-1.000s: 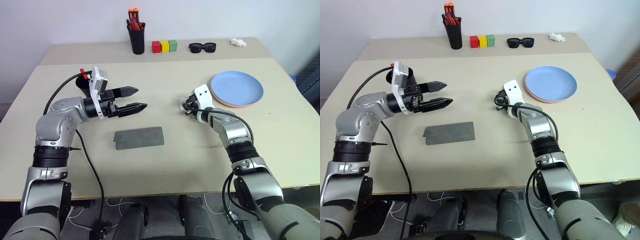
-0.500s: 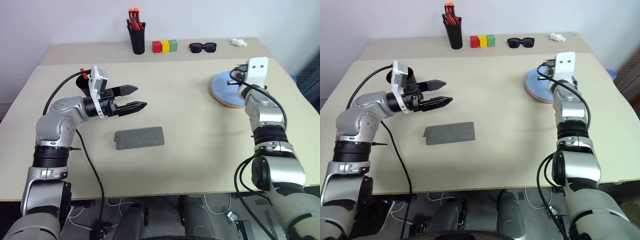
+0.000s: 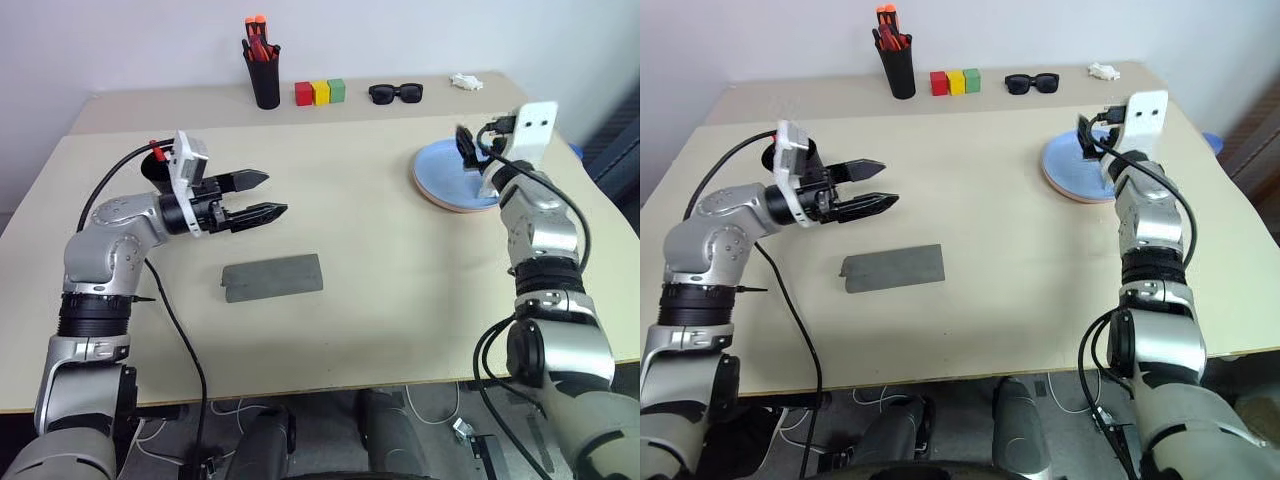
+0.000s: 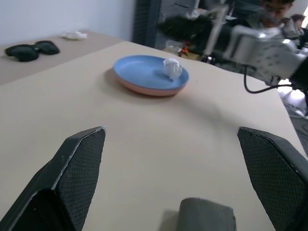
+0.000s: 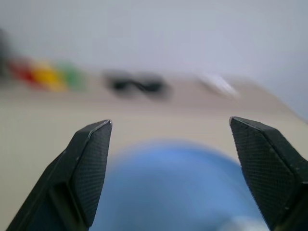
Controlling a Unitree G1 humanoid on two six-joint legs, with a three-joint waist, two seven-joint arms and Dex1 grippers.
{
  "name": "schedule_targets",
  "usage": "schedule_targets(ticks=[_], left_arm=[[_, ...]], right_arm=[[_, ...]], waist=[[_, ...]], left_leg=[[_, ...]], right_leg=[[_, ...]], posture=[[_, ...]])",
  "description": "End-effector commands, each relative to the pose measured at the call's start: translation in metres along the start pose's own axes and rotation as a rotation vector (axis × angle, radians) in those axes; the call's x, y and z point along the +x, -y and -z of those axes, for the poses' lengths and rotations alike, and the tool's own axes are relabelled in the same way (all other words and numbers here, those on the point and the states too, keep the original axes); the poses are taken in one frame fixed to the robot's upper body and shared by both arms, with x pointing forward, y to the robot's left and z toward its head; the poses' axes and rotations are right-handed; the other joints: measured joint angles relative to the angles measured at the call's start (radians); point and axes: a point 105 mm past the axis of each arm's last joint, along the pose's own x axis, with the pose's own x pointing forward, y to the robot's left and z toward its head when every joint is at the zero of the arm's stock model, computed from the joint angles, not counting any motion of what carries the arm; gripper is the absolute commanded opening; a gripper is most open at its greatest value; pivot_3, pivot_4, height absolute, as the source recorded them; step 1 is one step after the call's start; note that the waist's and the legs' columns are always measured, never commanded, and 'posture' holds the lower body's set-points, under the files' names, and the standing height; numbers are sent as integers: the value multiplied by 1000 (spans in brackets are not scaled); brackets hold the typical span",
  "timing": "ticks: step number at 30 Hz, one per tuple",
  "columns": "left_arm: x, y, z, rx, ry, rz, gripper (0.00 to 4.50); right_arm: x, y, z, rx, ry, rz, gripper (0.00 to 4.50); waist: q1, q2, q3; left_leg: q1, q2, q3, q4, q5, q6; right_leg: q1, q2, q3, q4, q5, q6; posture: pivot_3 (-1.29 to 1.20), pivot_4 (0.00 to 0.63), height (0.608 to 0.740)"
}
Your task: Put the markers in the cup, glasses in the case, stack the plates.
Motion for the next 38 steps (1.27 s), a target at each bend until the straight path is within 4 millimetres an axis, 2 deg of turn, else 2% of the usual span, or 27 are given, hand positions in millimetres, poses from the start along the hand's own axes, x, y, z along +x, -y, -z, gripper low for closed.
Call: schedule_targets(ticks=[1,4,6,8,10,14,15,19,22,25,28,33,38], left_arm=[[-15,4,-13,77,23,-11,4500],[-29,14,-9,81,10,-6,4500],[-39,24,-5,61,-2,12,4500],[-49,36,1,21,17,34,4500],[-54,46,5,-40,26,68,4500],[-75,52,24,-55,-36,-1,4500],[-74,54,26,-57,-39,-6,4500],[-88,52,39,-26,-61,-68,4500],[-74,59,39,-17,-39,-60,4500],[-68,65,41,-17,2,-64,4500],[-67,63,41,-32,24,-72,4500],[-49,55,37,-2,62,-57,4500],[-42,53,38,4,96,-69,4500]], right_arm=[[-17,-58,-15,2,47,-344,3987],[-65,-119,-21,94,28,-731,3987],[-92,-141,-22,110,-7,-879,3987],[-106,-149,-17,114,-50,-958,3987],[-110,-148,-14,118,-70,-973,3987],[-111,-144,-12,126,-108,-978,3987],[-112,-140,-11,123,-115,-976,3987],[-107,-131,0,77,-181,-933,3987],[-108,-118,-4,85,-192,-936,3987],[-112,-110,-1,49,-233,-930,3987],[-113,-106,-4,12,-241,-900,3987],[-111,-87,0,-44,-266,-827,3987],[-116,-78,-2,-63,-304,-811,3987]], waist=[[1,0,0],[8,0,0],[16,0,0],[19,0,0],[25,0,0],[31,0,0],[33,0,0],[49,-1,0],[59,0,0],[59,-1,0],[56,-1,0],[59,-1,0],[57,-1,0]], left_leg=[[0,0,0,0,0,0],[0,0,0,1,0,0],[0,0,-1,0,0,0],[0,0,0,1,-1,1],[1,0,2,2,-1,1],[3,1,1,4,0,1],[3,1,1,4,-1,1],[2,1,2,4,-1,1],[2,1,2,4,-1,1],[1,1,2,6,-1,1],[1,1,2,5,-1,1],[2,1,2,7,-1,1],[1,1,2,10,-2,2]], right_leg=[[0,0,0,0,0,0],[0,0,0,0,0,0],[0,0,0,0,0,0],[0,0,1,0,0,0],[1,0,2,0,0,0],[4,1,2,0,0,0],[4,1,2,0,0,0],[4,1,2,-1,0,0],[4,1,2,-1,0,0],[4,0,2,-1,0,0],[4,1,1,-1,0,0],[5,1,1,-1,0,-1],[6,1,1,-1,0,0]], posture=[[0,150,740],[0,150,740],[0,150,740],[0,150,740],[0,150,740],[0,150,740],[0,150,740],[0,150,740],[0,150,740],[0,150,740],[0,150,740],[0,150,740],[0,150,740]])
